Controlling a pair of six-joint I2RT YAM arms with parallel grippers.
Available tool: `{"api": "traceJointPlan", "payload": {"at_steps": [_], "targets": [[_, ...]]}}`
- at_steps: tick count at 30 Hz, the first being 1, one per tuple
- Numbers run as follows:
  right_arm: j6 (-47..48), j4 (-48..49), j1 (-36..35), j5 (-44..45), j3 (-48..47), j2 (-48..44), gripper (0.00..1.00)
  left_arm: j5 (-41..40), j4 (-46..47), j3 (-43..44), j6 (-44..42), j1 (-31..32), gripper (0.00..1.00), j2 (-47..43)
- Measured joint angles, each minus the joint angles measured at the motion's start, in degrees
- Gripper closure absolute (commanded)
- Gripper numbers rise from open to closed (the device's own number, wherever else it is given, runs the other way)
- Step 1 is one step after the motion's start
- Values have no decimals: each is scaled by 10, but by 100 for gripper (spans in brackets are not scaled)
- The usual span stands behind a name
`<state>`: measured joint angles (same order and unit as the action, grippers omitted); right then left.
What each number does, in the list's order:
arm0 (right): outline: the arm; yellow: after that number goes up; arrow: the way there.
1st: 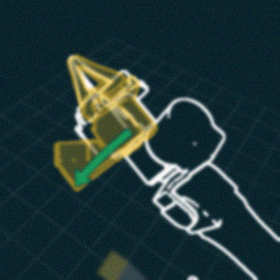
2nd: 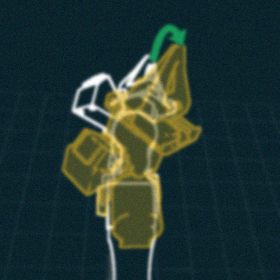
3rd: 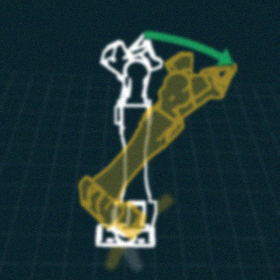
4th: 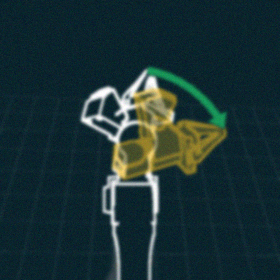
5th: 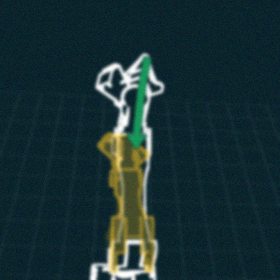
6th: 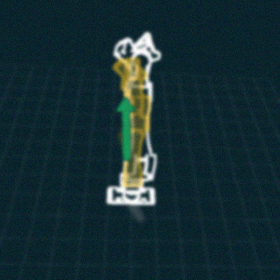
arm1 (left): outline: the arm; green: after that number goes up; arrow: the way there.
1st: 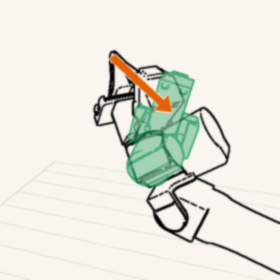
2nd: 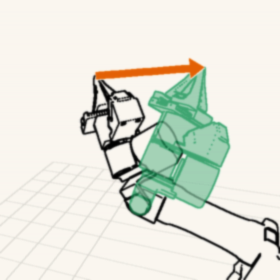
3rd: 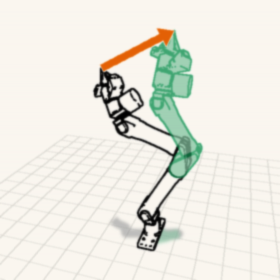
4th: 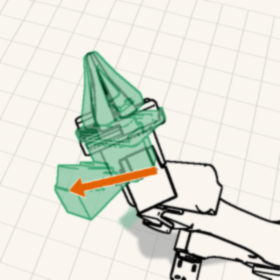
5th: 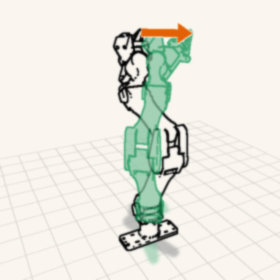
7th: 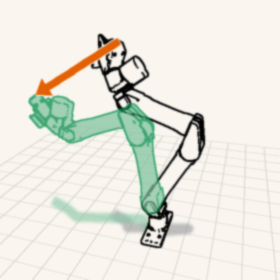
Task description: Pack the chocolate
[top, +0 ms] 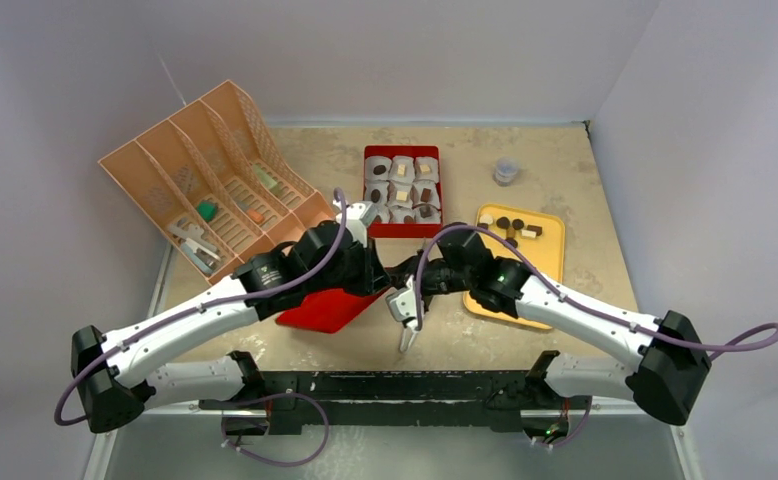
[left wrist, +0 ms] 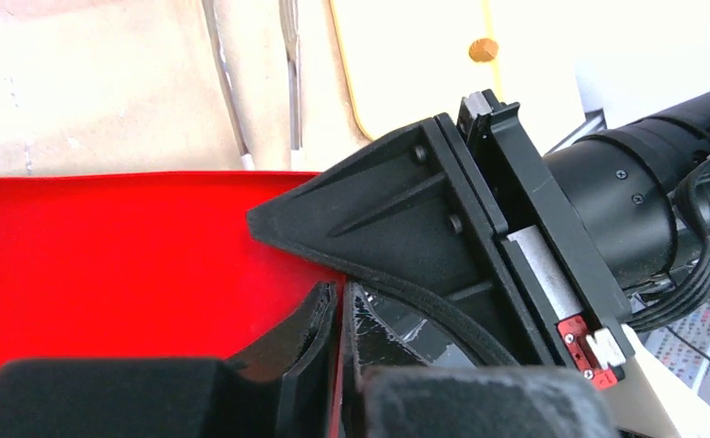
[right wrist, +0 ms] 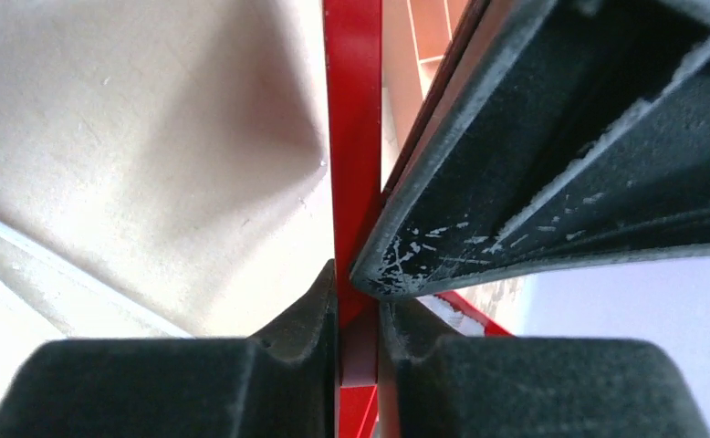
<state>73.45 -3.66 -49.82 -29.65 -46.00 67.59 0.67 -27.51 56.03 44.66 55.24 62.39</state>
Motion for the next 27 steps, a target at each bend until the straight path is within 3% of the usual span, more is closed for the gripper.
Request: {"api": "traceJointPlan", "payload": {"at_steps": [3,6,13,18,22,27], "targets": [[-22,7,-2,13,0,-5,100,-30,-12,4,-6,0,71,-16],[-58,5,-1,26,0,-15,100,-90,-36,25,-19,1,61,-40],[-174,16,-1,16,3,-58,100,-257,-57,102,-89,1,54,-137],[-331,59,-1,46,2,-82,100,-336,-72,159,-119,0,53,-190],[-445,-2,23,70,-82,-43,100,-328,-82,190,-163,0,53,-193],[-548,-76,131,-4,-187,3,100,-246,-114,199,-236,0,53,-183]]}}
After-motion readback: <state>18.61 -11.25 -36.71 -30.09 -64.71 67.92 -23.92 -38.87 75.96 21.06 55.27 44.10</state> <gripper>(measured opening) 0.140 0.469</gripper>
